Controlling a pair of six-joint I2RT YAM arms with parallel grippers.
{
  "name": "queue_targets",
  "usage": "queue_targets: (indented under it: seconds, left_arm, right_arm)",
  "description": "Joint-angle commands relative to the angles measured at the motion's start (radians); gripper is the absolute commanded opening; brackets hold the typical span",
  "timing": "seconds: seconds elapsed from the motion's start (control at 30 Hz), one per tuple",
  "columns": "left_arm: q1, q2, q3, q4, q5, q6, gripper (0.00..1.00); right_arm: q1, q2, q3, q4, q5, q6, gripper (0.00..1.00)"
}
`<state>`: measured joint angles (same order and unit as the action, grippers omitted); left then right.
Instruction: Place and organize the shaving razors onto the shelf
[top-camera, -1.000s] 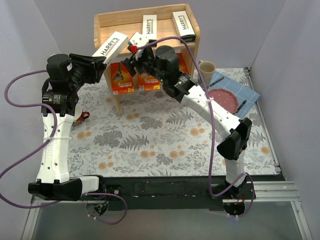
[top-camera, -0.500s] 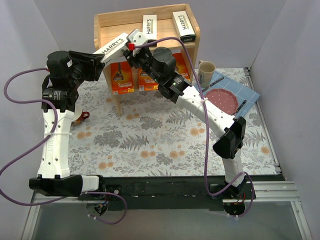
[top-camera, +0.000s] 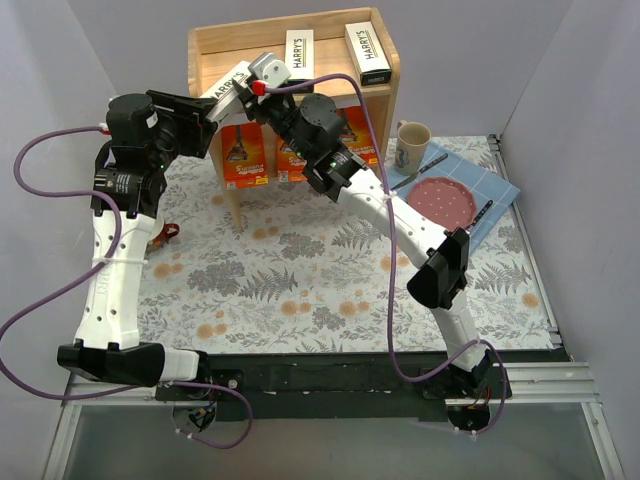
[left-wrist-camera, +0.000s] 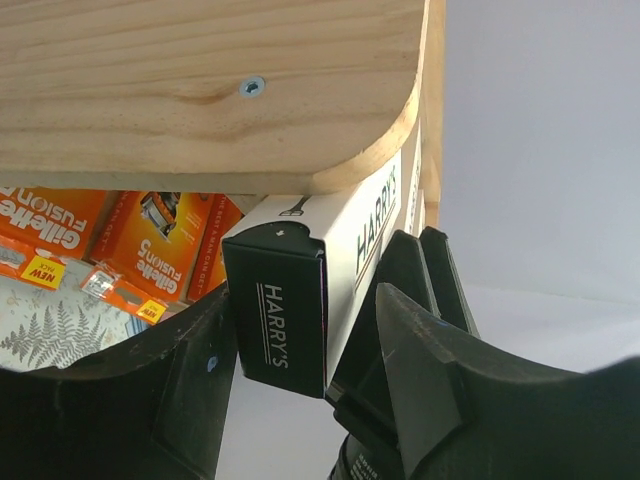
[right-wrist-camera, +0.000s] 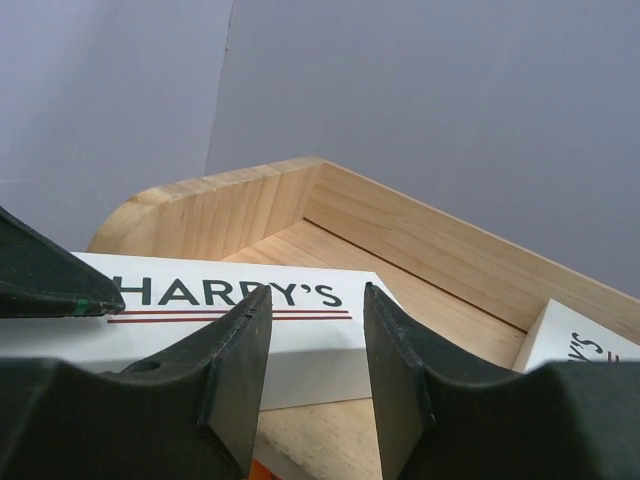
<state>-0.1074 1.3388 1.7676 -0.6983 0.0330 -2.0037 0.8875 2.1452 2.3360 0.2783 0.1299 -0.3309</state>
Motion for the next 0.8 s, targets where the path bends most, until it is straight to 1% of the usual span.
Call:
queue_targets:
  seconds: [0.0, 0.37, 0.4, 0.5, 0.67, 0.77]
  left_arm:
    - [-0.015, -0.004, 0.041, 0.034, -0.01, -0.149, 0.54]
    - [-0.083, 0.008, 0.059, 0.06, -0.021, -0.081, 0.52]
    - [-0.086, 0.01, 0.062, 0.062, -0.051, -0.078, 0.52]
    - [-0.094, 0.016, 0.066, 0.068, -0.051, -0.067, 0.52]
    - [-0.107, 0.02, 0.056, 0.068, -0.07, -0.06, 0.52]
    - [-0.107, 0.023, 0.066, 0.063, -0.107, -0.046, 0.52]
  right_arm:
    - [-0.007, 0.035, 0.042, 0.039, 0.02, 0.01, 0.5]
    - [-0.015, 0.125, 0.112, 0.104, -0.018, 0.029, 0.5]
    - [-0.015, 0.131, 0.117, 0.111, -0.019, 0.029, 0.5]
    - [-0.01, 0.147, 0.123, 0.142, -0.029, 0.032, 0.51]
    - [0.002, 0.171, 0.14, 0.167, -0.013, 0.029, 0.51]
    - [0.005, 0.174, 0.143, 0.177, 0.016, 0.015, 0.52]
